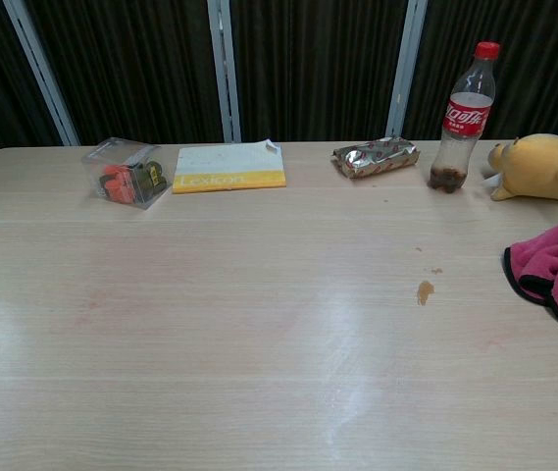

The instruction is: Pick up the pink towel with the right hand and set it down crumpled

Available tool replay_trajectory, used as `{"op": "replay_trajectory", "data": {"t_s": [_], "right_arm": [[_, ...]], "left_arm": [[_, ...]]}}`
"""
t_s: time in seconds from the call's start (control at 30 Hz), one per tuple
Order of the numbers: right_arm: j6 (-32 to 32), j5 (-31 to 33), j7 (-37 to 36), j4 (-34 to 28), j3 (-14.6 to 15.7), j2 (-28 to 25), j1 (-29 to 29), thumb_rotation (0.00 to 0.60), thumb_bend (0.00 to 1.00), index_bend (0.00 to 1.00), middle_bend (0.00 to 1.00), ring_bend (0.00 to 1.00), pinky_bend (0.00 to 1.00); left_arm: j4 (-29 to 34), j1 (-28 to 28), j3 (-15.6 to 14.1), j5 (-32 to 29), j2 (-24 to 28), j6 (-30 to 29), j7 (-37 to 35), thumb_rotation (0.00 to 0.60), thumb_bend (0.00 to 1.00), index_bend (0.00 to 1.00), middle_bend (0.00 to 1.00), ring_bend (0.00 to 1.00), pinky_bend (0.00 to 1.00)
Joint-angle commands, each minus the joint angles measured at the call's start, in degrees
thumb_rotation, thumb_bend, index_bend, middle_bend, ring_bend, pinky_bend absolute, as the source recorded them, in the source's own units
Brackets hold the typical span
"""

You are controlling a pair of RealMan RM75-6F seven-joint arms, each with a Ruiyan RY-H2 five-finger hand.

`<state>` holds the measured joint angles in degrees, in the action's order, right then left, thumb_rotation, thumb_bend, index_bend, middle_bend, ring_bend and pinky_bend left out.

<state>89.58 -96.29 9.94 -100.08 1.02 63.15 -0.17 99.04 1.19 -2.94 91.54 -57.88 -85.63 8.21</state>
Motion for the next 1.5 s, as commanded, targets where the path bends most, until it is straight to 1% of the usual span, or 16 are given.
{"op": "replay_trajectory", "data": {"t_s": [0.03, 0.67, 0.77, 0.9, 0.97, 1.17, 1.27, 1.4, 1.5], "right_arm": [[0.0, 0.1, 0.1, -0.1, 0.0, 0.1, 0.0, 0.600, 0.00, 0.00, 0.00, 0.00, 0.11], [-1.9, 2.5, 1.4, -1.9, -0.1, -0.4, 0.1, 0.600, 0.00, 0.00, 0.00, 0.00, 0.11], [-3.2, 3.6, 2.2, -2.2, -0.3, -0.4, 0.6, 0.600, 0.00, 0.00, 0.00, 0.00, 0.11], [-6.4, 7.0, 3.2, -3.7, -1.3, -0.6, 2.0, 0.600, 0.00, 0.01, 0.00, 0.00, 0.11], [-8.3, 8.9, 4.3, -4.0, -2.3, -0.5, 3.2, 0.600, 0.00, 0.02, 0.00, 0.00, 0.11], [-15.0, 17.3, 9.1, -2.6, -7.4, 2.2, 8.9, 0.600, 0.00, 0.05, 0.00, 0.00, 0.11], [-17.6, 22.0, 11.5, -0.4, -10.0, 4.6, 11.6, 0.600, 0.00, 0.08, 0.00, 0.00, 0.11], [-20.5, 29.4, 15.0, 4.3, -13.0, 8.4, 15.0, 0.600, 0.00, 0.12, 0.00, 0.00, 0.11], [-22.0, 34.9, 17.3, 7.7, -14.6, 11.1, 17.0, 0.600, 0.00, 0.16, 0.04, 0.00, 0.12]], "left_arm": [[0.1, 0.0, 0.0, -0.1, 0.2, 0.1, -0.2, 0.600, 0.00, 0.00, 0.00, 0.00, 0.00], [0.0, 0.0, 0.0, 0.1, 0.0, -0.1, -0.4, 0.600, 0.00, 0.00, 0.00, 0.00, 0.00], [0.1, 0.1, 0.1, 0.0, 0.0, 0.0, -0.3, 0.600, 0.00, 0.00, 0.00, 0.00, 0.00], [0.0, 0.1, -0.1, 0.6, -0.1, -0.2, -0.1, 0.600, 0.00, 0.00, 0.00, 0.00, 0.00], [0.0, 0.0, 0.0, 0.5, -0.1, -0.4, -0.1, 0.600, 0.00, 0.00, 0.00, 0.00, 0.00], [-0.1, 0.0, 0.1, 0.5, -0.3, -0.5, -0.6, 0.600, 0.00, 0.00, 0.00, 0.00, 0.00], [-0.2, 0.0, 0.1, 0.5, -0.3, -0.5, -0.9, 0.600, 0.00, 0.00, 0.00, 0.00, 0.00], [-0.2, 0.3, 0.2, 0.0, -0.3, 0.1, -1.5, 0.600, 0.00, 0.00, 0.00, 0.00, 0.00], [-0.4, 0.5, 0.3, -0.2, -0.4, 0.4, -1.8, 0.600, 0.00, 0.00, 0.00, 0.00, 0.00]]}}
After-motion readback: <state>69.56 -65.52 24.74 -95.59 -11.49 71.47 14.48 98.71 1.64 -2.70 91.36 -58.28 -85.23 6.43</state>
